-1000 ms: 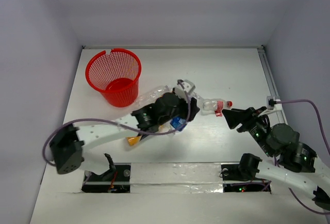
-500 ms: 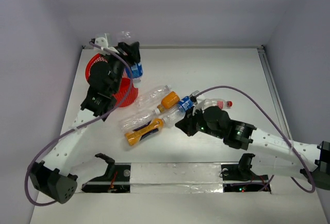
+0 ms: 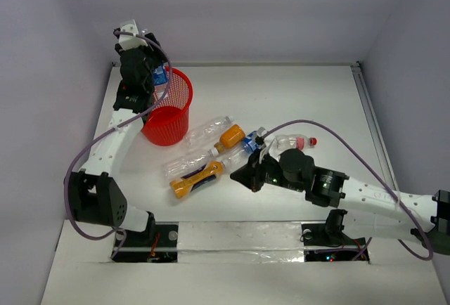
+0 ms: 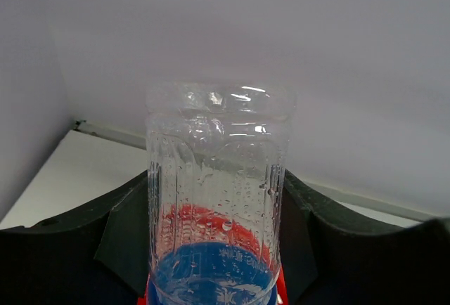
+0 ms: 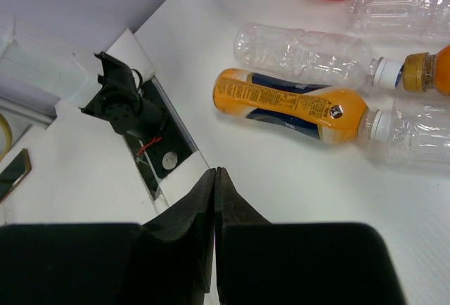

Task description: Put the plastic bottles in the bin

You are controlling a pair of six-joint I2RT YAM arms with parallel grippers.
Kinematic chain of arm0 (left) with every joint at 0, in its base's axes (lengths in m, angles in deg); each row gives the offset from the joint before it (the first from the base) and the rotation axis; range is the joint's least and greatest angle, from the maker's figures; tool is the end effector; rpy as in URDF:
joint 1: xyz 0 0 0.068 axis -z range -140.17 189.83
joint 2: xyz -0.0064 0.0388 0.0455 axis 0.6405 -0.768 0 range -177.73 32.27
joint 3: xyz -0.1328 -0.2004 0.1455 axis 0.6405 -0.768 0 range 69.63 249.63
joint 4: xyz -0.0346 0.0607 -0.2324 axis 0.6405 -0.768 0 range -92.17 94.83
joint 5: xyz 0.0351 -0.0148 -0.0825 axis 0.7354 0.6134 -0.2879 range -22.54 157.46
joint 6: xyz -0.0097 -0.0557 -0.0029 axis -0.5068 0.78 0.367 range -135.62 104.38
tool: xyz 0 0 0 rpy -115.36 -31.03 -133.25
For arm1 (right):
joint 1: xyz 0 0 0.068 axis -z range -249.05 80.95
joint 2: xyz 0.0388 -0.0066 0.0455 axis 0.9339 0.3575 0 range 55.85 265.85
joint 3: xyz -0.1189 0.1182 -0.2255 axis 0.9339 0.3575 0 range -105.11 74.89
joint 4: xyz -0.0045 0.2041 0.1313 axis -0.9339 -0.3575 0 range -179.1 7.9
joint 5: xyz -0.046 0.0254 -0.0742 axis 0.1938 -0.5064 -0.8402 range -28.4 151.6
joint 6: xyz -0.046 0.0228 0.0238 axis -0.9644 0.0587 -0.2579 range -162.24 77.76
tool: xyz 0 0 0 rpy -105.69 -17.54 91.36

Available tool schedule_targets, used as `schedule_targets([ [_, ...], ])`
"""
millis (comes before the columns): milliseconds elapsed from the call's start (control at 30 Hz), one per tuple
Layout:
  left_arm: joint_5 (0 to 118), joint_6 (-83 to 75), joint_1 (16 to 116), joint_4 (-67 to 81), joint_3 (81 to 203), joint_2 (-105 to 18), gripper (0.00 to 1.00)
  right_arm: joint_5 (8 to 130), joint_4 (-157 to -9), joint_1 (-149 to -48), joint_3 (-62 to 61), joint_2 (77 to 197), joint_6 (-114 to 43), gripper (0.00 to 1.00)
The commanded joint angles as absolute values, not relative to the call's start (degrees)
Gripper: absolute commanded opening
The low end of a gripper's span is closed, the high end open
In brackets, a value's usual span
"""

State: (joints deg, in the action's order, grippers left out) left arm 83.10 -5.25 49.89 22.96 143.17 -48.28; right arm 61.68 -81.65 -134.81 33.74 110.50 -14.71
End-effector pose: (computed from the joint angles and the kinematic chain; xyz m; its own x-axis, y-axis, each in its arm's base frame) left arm 0.3127 -0.0447 0.4360 0.2033 -0.2123 -0.9558 -0.0564 0.9721 -0.2279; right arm 0.0845 0.1876 0.3159 -0.5039 0.0067 -0.8637 -0.7661 0.4583 0.4506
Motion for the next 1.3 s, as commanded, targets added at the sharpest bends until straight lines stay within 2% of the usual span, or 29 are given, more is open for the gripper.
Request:
schedule_targets([
  [0,84.9,-10.3,49.1,30.6,142.8,-49.2,0.54,62.1,-81.3,-135.9,32.2,111.2,-16.8,0.06],
  [100,85.0,-10.4,49.1,34.0,139.5,-50.4,0.56,61.8,-81.8,-135.9,32.5,111.2,-17.2,0.07],
  [200,84.3,-9.2,49.1,35.5,137.4,-50.9,0.63,60.2,-81.7,-135.9,32.4,112.4,-17.9,0.07],
  [233,83.7,-8.9,49.1,35.5,137.0,-50.8,0.69,60.1,-81.8,-135.9,31.4,114.0,-18.2,0.07],
  [300,83.1,-8.6,49.1,35.0,137.0,-50.2,0.75,60.0,-83.5,-135.9,29.5,116.6,-19.2,0.07],
  [467,81.4,-7.6,49.1,33.5,137.6,-46.9,0.81,61.1,-84.3,-136.5,23.2,124.4,-23.3,0.09],
  [533,79.3,-5.3,49.1,32.5,137.6,-44.6,0.8,63.2,-84.1,-136.5,21.3,128.7,-26.0,0.13],
  [600,77.1,-1.8,49.1,31.0,137.2,-41.7,0.79,64.9,-84.1,-136.5,17.8,133.5,-28.9,0.29],
  [667,73.8,0.5,49.1,30.1,136.5,-39.6,0.76,66.2,-85.1,-136.5,14.9,137.0,-31.2,0.45],
  [700,72.9,1.7,49.1,28.7,135.7,-37.4,0.75,67.5,-85.3,-136.5,12.2,138.6,-33.5,0.5],
  [733,71.0,3.7,49.1,27.9,135.4,-36.2,0.69,68.1,-85.3,-136.5,11.1,141.9,-36.1,0.58],
  [800,69.2,5.3,49.1,24.7,133.7,-32.4,0.61,69.2,-86.0,-137.0,8.6,145.0,-38.5,0.63],
  [833,67.2,7.1,49.1,23.4,133.0,-30.9,0.5,69.3,-87.4,-137.0,6.2,147.8,-39.7,0.66],
  [867,64.6,7.8,49.1,22.0,132.4,-29.5,0.45,69.1,-88.7,-137.5,4.7,149.3,-41.4,0.73],
  [900,61.2,8.3,49.1,19.7,130.7,-26.2,0.38,67.9,-90.2,-137.5,3.0,150.8,-41.6,0.75],
  [933,59.7,9.2,49.1,18.6,129.7,-24.6,0.27,67.1,-93.8,-138.1,-0.6,153.9,-43.4,0.77],
  [1033,56.1,10.2,49.1,14.6,125.0,-16.9,0.11,65.3,-99.2,-139.9,-4.8,158.0,-46.3,0.84],
  [1267,52.0,7.0,49.1,2.1,116.4,-4.7,0.1,62.7,-106.2,-141.2,-13.5,166.5,-50.0,0.92],
])
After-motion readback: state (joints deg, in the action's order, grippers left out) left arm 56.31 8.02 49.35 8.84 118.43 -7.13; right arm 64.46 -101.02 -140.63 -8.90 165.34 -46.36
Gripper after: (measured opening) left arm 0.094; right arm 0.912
